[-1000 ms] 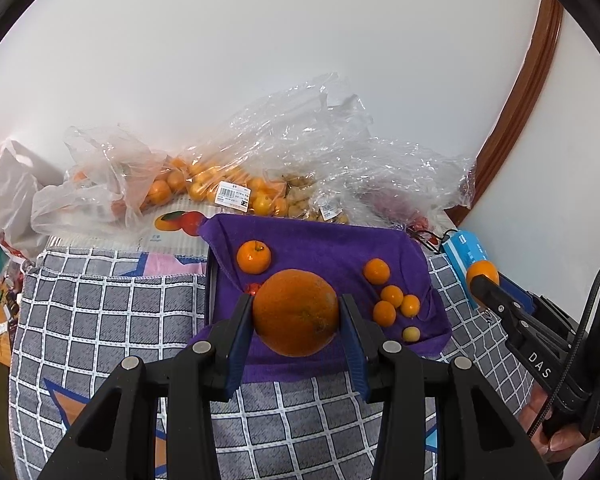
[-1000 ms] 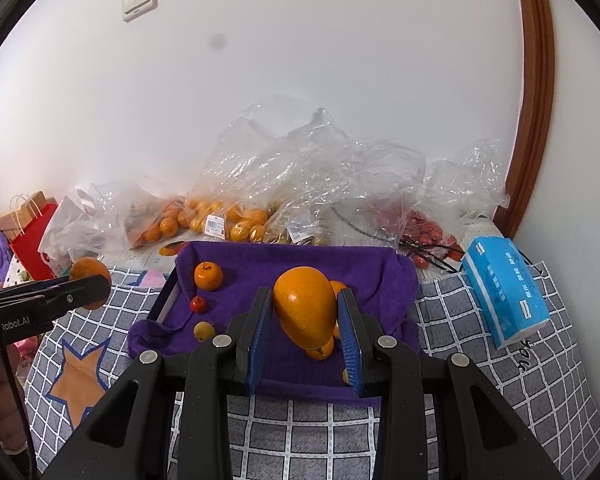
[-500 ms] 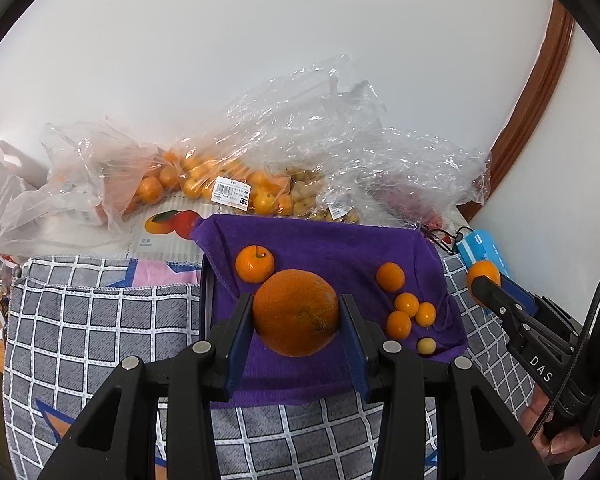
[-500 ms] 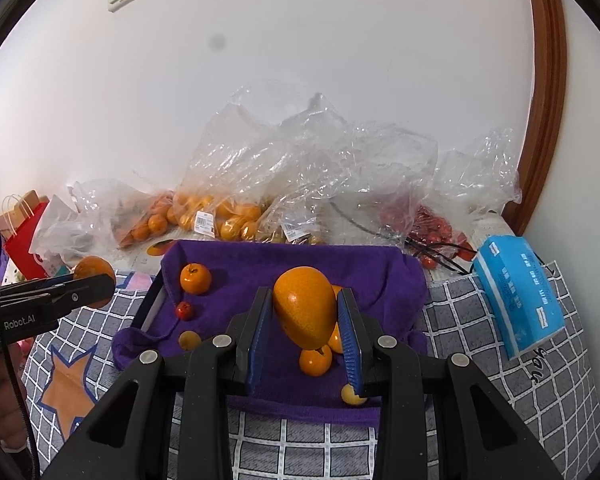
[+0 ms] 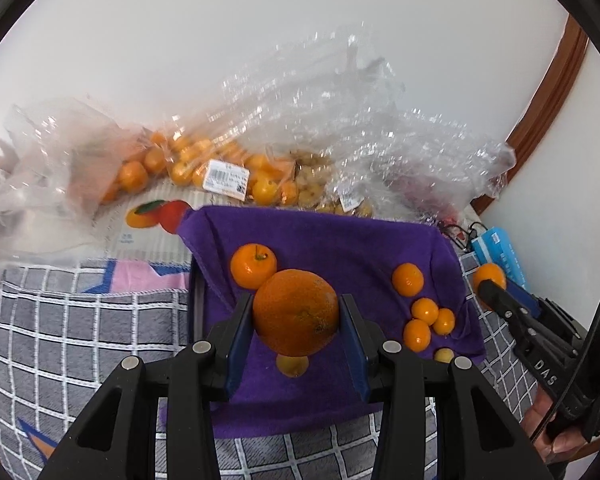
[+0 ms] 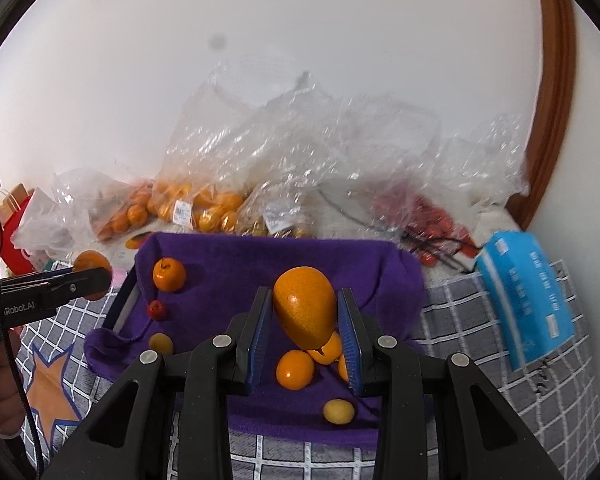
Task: Organize fruits
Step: 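Open both tools to drop the oranges onto the towel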
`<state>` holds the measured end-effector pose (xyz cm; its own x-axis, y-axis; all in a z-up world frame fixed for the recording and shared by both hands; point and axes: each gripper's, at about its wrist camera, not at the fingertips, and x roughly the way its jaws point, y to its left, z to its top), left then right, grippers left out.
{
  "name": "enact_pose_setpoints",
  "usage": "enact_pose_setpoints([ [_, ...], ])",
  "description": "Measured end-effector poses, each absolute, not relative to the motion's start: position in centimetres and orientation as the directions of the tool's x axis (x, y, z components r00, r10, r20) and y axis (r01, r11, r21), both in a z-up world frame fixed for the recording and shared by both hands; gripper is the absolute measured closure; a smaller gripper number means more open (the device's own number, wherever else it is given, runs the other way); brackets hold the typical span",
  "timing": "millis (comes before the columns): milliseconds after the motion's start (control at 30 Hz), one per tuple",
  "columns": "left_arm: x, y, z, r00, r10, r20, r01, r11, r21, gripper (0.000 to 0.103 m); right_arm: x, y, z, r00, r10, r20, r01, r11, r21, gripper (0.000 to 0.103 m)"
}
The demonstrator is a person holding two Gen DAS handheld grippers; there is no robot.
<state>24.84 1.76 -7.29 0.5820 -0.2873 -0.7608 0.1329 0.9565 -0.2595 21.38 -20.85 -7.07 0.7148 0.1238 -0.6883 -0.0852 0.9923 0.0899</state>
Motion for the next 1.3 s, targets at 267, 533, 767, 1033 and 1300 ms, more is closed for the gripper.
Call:
enact_pose_setpoints([
  [267, 27.0, 0.8, -10.7, 0.515, -0.276, -0.812, 0.12, 0.961, -0.25, 0.063, 24.4, -19.6, -11.6, 0.652, 0.161, -0.74, -0.114, 0.987, 0.114, 0.07],
  [533, 28.1, 0.2, -12.7, 0.475, -0.268, -0.838, 0.114, 0.963, -0.243, 0.063, 25.3, -19.4, -13.9, 0.62, 0.163, -0.767, -0.123, 0.986, 0.11, 0.07],
  [767, 28.4, 0.2, -13.3, 0.453, -0.254, -0.855, 0.1, 0.967, -0.234, 0.063, 25.0, -19.5, -13.8, 0.628, 0.158, -0.762, -0.131, 0.987, 0.097, 0.069],
  [1033, 25.6, 0.7, -10.4, 0.511, -0.231, -0.828, 0.092, 0.972, -0.214, 0.049, 22.5, -20.4, -10.9, 0.666, 0.122, -0.736, -0.09, 0.992, 0.083, 0.051],
  [1300, 19.3, 0.6, -6.0, 0.606, -0.188, -0.773, 0.096, 0.982, -0.164, 0.04, 16.6, -20.5, -5.6, 0.73, 0.086, -0.677, -0.045, 0.996, 0.078, 0.034],
])
